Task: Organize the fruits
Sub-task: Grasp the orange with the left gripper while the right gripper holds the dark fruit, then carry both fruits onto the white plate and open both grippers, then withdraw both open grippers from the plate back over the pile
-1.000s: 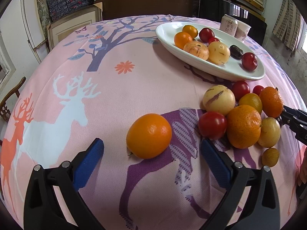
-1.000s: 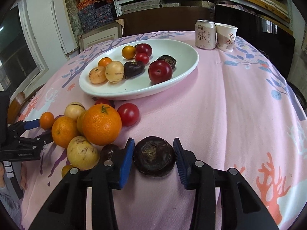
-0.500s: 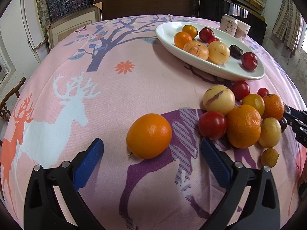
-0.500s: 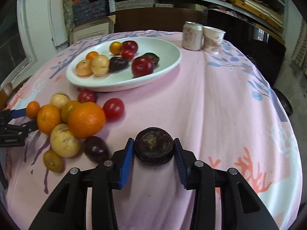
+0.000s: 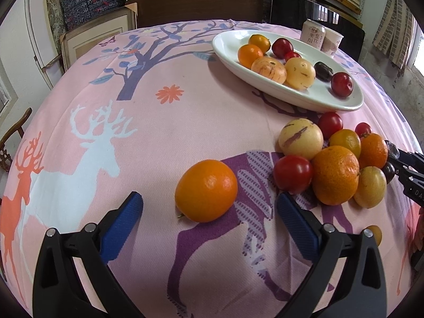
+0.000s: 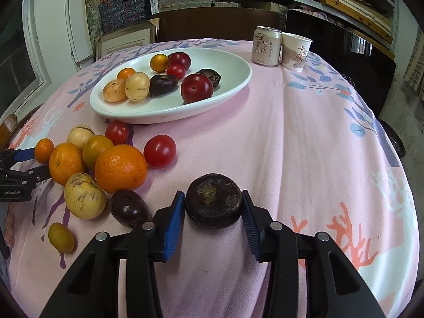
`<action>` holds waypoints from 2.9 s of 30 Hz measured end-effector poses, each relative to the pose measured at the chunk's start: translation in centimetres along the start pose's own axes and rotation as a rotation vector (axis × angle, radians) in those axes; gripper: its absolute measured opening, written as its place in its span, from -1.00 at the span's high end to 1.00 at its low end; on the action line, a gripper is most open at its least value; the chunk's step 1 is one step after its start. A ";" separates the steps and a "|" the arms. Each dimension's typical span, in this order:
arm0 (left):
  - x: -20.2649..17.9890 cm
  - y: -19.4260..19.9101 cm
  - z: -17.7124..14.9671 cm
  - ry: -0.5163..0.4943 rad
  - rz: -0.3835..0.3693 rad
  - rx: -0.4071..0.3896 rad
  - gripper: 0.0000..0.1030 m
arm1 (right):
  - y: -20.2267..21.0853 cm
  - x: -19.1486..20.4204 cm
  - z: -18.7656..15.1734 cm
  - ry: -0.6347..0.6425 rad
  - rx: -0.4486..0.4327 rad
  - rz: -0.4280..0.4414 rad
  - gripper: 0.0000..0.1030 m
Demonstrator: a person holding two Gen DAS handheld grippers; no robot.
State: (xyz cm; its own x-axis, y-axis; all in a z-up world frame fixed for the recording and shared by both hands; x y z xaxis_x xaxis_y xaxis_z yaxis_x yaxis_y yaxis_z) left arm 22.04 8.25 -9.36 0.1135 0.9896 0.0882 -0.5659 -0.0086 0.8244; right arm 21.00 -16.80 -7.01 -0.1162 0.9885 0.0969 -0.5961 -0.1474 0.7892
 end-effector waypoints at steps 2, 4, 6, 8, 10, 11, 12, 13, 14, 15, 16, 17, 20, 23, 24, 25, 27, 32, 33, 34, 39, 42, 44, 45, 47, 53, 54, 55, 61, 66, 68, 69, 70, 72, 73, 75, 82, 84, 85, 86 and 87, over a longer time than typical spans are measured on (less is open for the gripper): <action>0.3 0.2 0.0 0.017 0.002 -0.012 -0.92 | 0.0 0.0 0.0 -0.003 0.000 0.003 0.15; 0.9 0.6 -0.1 0.048 0.000 -0.032 -0.92 | 0.0 -0.1 0.0 -0.004 0.001 0.006 0.14; 1.4 0.8 -0.2 0.075 -0.006 -0.040 -0.92 | 0.0 0.0 0.0 -0.004 0.001 0.008 0.13; 1.6 0.7 -0.2 0.086 -0.015 -0.036 -0.89 | 0.0 0.1 0.0 -0.002 0.002 0.008 0.11; 1.2 0.7 -0.2 0.065 0.005 -0.034 -0.41 | 0.0 0.1 0.0 -0.001 0.001 0.008 0.11; 1.0 0.7 -0.2 0.049 0.039 -0.035 -0.32 | 0.0 0.1 0.0 -0.002 0.001 0.008 0.11; 0.8 0.8 -0.2 0.039 0.040 -0.039 -0.14 | 0.0 0.1 0.0 -0.002 0.001 0.009 0.11; 0.7 0.9 -0.2 0.036 0.037 -0.042 -0.04 | 0.0 0.1 0.0 -0.002 0.001 0.009 0.11; 0.8 0.9 -0.1 0.037 0.035 -0.045 -0.01 | 0.0 0.1 0.0 -0.003 0.001 0.009 0.11; 0.8 1.0 -0.1 0.043 0.023 -0.050 0.09 | 0.0 0.1 0.0 -0.003 0.001 0.009 0.11; 0.9 1.1 -0.1 0.053 -0.002 -0.057 0.24 | 0.0 0.1 0.0 -0.003 0.001 0.009 0.12; 1.1 1.2 -0.1 0.063 -0.020 -0.061 0.24 | 0.1 0.0 0.0 -0.007 -0.001 0.009 0.15; 1.2 1.3 -0.2 0.078 -0.035 -0.066 0.24 | 0.1 -0.1 0.0 -0.022 -0.004 0.016 0.18; 1.1 1.4 -0.2 0.077 -0.050 -0.072 0.25 | 0.3 -0.3 0.1 -0.040 -0.010 0.031 0.19; 1.0 1.5 -0.2 0.076 -0.053 -0.075 0.25 | 0.4 -0.4 0.1 -0.051 -0.014 0.041 0.19; 1.0 1.7 -0.2 0.075 -0.053 -0.082 0.25 | 0.5 -0.5 0.2 -0.057 -0.018 0.046 0.19; 1.0 2.2 -0.2 0.076 -0.055 -0.098 0.25 | 0.9 -0.8 0.4 -0.072 -0.038 0.049 0.19; 0.4 4.1 1.0 0.081 -0.080 -0.153 0.25 | 2.1 -1.7 1.1 -0.128 -0.098 0.086 0.19; 0.2 4.2 1.4 0.074 -0.085 -0.155 0.25 | 2.4 -1.8 1.2 -0.137 -0.110 0.098 0.19; -0.3 4.3 2.2 0.063 -0.089 -0.159 0.25 | 2.8 -1.9 1.4 -0.148 -0.123 0.116 0.19; -2.8 4.3 6.7 0.027 -0.140 -0.191 0.25 | 4.1 -1.6 3.4 -0.170 -0.160 0.196 0.19; -5.0 4.1 8.9 -0.006 -0.178 -0.209 0.25 | 4.1 -1.2 6.1 -0.165 -0.164 0.194 0.19; -6.9 3.6 10.2 -0.047 -0.197 -0.211 0.24 | 3.8 -0.7 8.0 -0.162 -0.168 0.198 0.19; -7.6 3.2 10.6 -0.060 -0.206 -0.208 0.24 | 3.6 -0.5 8.8 -0.164 -0.166 0.206 0.20; -9.0 2.2 11.5 -0.079 -0.228 -0.196 0.24 | 2.6 0.2 10.5 -0.166 -0.161 0.221 0.20; -10.0 -1.6 11.9 -0.089 -0.265 -0.132 0.24 | -1.3 3.2 12.5 -0.154 -0.116 0.287 0.19; -9.9 -2.2 11.8 -0.090 -0.263 -0.124 0.23 | -2.2 3.3 12.5 -0.168 -0.108 0.290 0.09; -9.9 -2.7 11.8 -0.093 -0.259 -0.119 0.17 | -2.6 3.2 12.4 -0.171 -0.101 0.287 0.00; -8.8 -2.5 11.7 -0.064 -0.265 -0.143 -0.34 | -1.7 0.1 12.1 -0.284 -0.159 0.286 -0.28; -8.0 -0.5 11.2 -0.058 -0.247 -0.180 -0.38 | -0.6 -1.6 11.1 -0.319 -0.183 0.264 -0.35; -7.3 0.4 10.8 -0.047 -0.233 -0.197 -0.42 | -0.1 -1.8 10.5 -0.324 -0.196 0.258 -0.36; -6.8 1.0 10.4 -0.036 -0.221 -0.208 -0.48 | 0.2 -1.9 9.9 -0.326 -0.197 0.256 -0.38; -6.3 1.3 10.1 -0.024 -0.211 -0.214 -0.54 | 0.4 -2.0 9.3 -0.327 -0.197 0.252 -0.40; -5.3 1.8 9.4 0.003 -0.206 -0.216 -0.59 | 0.8 -2.1 7.6 -0.319 -0.191 0.220 -0.47; -4.7 2.1 8.6 0.027 -0.211 -0.211 -0.59 | 1.1 -2.1 7.1 -0.315 -0.187 0.206 -0.48; -3.9 2.3 7.4 0.056 -0.223 -0.197 -0.59 | 1.7 -2.1 5.5 -0.305 -0.183 0.191 -0.48; -1.4 4.4 2.9 0.130 -0.177 -0.196 -0.78 | 3.5 -2.2 2.0 -0.302 -0.202 0.145 -0.73; -0.9 4.5 2.0 0.143 -0.153 -0.183 -0.79 | 3.7 -2.5 1.3 -0.309 -0.198 0.131 -0.74; -0.6 4.3 1.5 0.152 -0.139 -0.168 -0.79 | 3.7 -2.7 1.2 -0.312 -0.195 0.131 -0.74; -0.3 4.0 1.2 0.163 -0.139 -0.153 -0.79 | 3.6 -2.9 1.2 -0.322 -0.191 0.132 -0.74; -0.1 3.8 1.0 0.169 -0.143 -0.144 -0.79 | 3.5 -3.2 1.2 -0.332 -0.188 0.130 -0.74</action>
State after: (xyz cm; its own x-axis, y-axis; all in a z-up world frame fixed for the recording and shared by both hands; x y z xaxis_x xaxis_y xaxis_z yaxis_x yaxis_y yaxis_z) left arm 20.71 8.01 -5.61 0.0694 0.9893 -0.1287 -0.6657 0.1420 0.7326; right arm 20.21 -20.40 -3.85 0.0445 0.9140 0.4033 -0.7316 -0.2451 0.6361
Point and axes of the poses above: each gripper's, at about its wrist camera, not at the fingertips, and y roughly against the way its jaws point, x to its left, z to its top, the point moved 3 cm from there along -y, roughly the way its jaws point, and after that the axes turned 9 degrees about -y, right-handed, at the moved point
